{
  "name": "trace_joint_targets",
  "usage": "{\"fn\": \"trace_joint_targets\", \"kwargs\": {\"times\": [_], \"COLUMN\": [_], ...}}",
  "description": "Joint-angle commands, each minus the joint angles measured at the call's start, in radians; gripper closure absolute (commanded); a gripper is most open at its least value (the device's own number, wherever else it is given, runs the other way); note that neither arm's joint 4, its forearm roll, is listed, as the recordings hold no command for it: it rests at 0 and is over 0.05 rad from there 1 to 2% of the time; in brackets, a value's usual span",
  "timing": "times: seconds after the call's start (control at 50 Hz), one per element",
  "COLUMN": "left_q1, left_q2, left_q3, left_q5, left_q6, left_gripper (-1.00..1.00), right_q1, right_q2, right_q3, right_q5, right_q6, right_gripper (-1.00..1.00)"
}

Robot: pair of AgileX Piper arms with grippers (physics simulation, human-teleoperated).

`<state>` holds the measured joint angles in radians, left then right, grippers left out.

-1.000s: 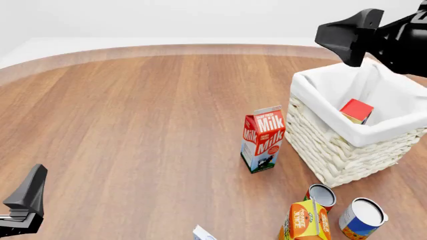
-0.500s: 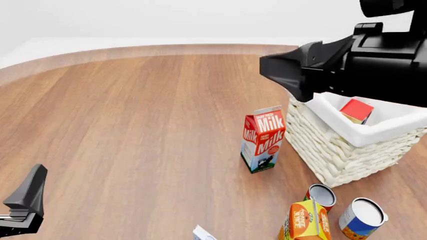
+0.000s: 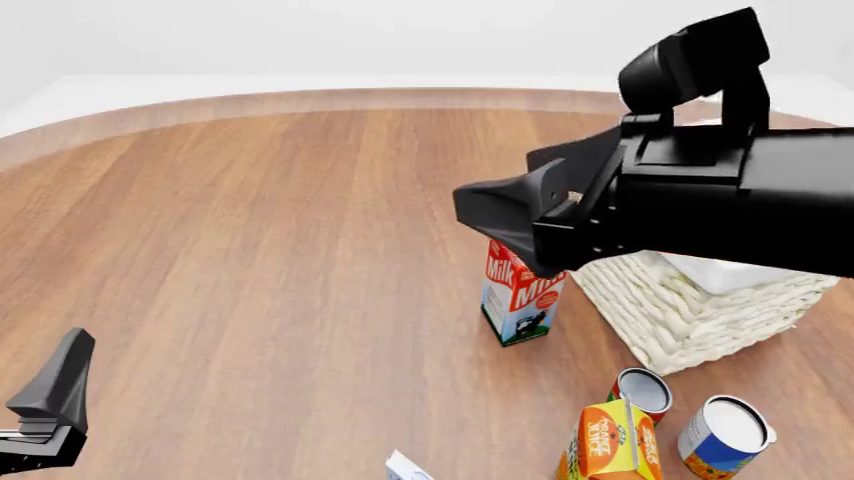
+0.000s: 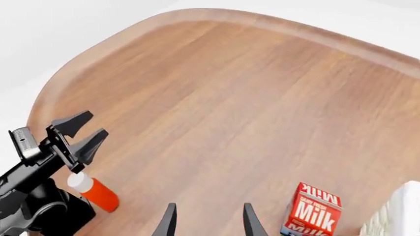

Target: Pick up the cream cheese box and the butter, and put them in the basket.

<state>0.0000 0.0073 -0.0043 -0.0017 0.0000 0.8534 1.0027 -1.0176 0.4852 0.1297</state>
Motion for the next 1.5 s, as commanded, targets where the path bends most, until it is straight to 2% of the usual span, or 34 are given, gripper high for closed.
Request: {"fn": "trace_joint_targets", "kwargs": {"times": [0.02, 0.52, 0.88, 1.08, 1.18, 1.5], "left_q1": [0.000, 0.000, 0.000, 0.000, 0.000, 0.000], "left_q2": [0.000, 0.000, 0.000, 0.000, 0.000, 0.000], "left_q3": [0.000, 0.000, 0.000, 0.000, 0.000, 0.000], "left_q5": [0.000, 0.000, 0.000, 0.000, 0.000, 0.000], "left_q6": [0.000, 0.000, 0.000, 0.000, 0.000, 0.000], "left_gripper": [-1.00, -1.00, -1.00, -1.00, -1.00, -1.00], "right_q1": [0.043, 0.105, 0.120, 0.149, 0.153, 0.153], "right_q2": [0.034, 0.131, 0.183, 0.272, 0.291, 0.332], "right_q3": [0.021, 0.093, 0.144, 0.132, 0.101, 0.112], "right_q5": [-0.013, -0.095, -0.135, -0.130, -0.098, -0.092], "right_q6": [0.001, 0.038, 0.060, 0.017, -0.011, -0.026], "right_gripper": [-1.00, -1.00, -1.00, -1.00, -1.00, -1.00]}}
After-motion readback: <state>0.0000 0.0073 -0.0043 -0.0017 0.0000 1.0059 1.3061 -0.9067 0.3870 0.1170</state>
